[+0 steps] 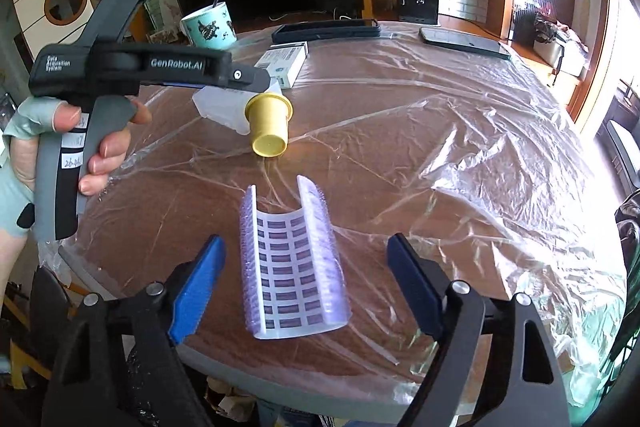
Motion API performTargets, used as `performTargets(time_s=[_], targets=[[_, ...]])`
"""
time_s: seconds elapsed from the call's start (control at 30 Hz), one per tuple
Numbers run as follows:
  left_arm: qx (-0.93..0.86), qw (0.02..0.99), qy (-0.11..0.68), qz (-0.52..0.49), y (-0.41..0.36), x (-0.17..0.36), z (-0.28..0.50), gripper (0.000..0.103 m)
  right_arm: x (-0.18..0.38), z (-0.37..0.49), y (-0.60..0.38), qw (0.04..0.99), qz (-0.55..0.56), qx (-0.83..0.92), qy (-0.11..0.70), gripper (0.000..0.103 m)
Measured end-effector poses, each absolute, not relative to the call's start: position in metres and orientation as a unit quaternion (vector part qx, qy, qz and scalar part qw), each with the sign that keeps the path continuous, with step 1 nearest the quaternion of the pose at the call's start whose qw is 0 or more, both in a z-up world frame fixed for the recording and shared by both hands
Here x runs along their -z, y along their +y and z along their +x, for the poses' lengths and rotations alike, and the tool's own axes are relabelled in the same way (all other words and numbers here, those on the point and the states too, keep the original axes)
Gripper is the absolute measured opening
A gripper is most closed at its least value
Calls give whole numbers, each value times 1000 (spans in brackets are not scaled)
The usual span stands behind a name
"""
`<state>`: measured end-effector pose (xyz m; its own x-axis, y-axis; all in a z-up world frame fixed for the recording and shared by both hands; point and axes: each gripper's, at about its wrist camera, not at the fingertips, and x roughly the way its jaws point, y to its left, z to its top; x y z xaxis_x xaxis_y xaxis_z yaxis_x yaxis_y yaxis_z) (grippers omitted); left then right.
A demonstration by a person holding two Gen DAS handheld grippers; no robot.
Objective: Collect trash
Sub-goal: 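Grasp the white plastic case with the left tool while the right tool grasps the lavender curved roller clip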
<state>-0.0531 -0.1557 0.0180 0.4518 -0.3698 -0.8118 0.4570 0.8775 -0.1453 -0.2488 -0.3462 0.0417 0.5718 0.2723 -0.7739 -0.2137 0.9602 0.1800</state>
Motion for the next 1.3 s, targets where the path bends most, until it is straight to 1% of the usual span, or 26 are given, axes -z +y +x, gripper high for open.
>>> performTargets(time_s=[0.2,0.3,0.43,0.57,0.83,0.97,1.0,1.03,1.1,1.17,1.3], targets=[[228,857,461,40,-148,-19,-49,95,-42,-249,-345,885,38,-142,442,82],[229,857,457,70,-156,-17,-52,94,-42,-248,-343,885,36,-144,442,81],[223,856,455,105,-170,-11,-52,89,-42,-247,-341,885,33,-144,442,76],[226,855,458,92,-170,-9,-48,89,-42,-247,-340,885,29,-142,443,74],[210,853,470,88,-158,2,-46,89,-41,-251,-344,886,27,-140,441,74],[202,858,457,119,-163,6,-55,89,-41,-250,-342,887,19,-141,440,67],[202,858,456,120,-164,6,-56,88,-41,-250,-342,887,17,-141,440,67],[203,859,456,119,-164,6,-58,84,-41,-250,-342,887,16,-140,440,65],[199,861,453,116,-162,5,-59,82,-41,-250,-341,887,13,-139,439,52],[200,862,452,115,-161,5,-60,82,-42,-249,-342,888,14,-140,438,44],[198,865,449,102,-154,1,-68,82,-46,-249,-346,891,26,-145,430,43]])
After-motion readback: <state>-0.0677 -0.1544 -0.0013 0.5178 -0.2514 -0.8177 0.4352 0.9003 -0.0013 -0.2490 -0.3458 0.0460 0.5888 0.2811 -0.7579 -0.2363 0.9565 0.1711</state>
